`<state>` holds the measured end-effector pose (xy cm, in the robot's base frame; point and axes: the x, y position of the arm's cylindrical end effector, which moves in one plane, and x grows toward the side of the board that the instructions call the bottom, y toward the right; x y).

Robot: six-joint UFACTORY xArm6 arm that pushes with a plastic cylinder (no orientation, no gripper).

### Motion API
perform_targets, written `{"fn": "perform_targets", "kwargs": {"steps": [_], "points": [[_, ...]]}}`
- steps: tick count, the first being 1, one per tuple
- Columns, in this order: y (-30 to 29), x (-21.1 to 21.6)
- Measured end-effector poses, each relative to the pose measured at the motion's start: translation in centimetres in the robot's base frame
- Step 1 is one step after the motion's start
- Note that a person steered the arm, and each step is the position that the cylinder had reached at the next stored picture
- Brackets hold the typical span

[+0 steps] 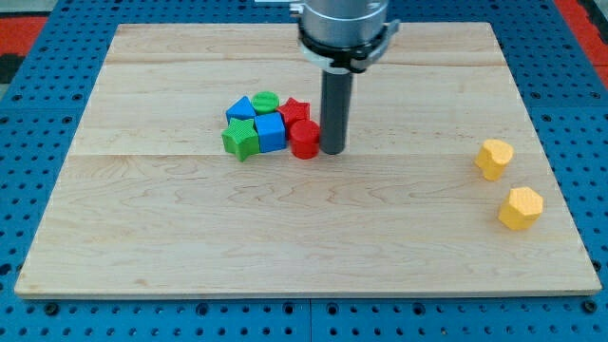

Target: Slide the yellow heart towards the bottom center

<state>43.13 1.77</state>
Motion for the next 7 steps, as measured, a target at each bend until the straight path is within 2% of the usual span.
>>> {"fn": "perform_targets", "kwargs": {"steps": [1,4,5,7], "points": [[0.1,0.0],[14.7,-3.3],[19.7,-3.3],[22.7,-0.4]]}}
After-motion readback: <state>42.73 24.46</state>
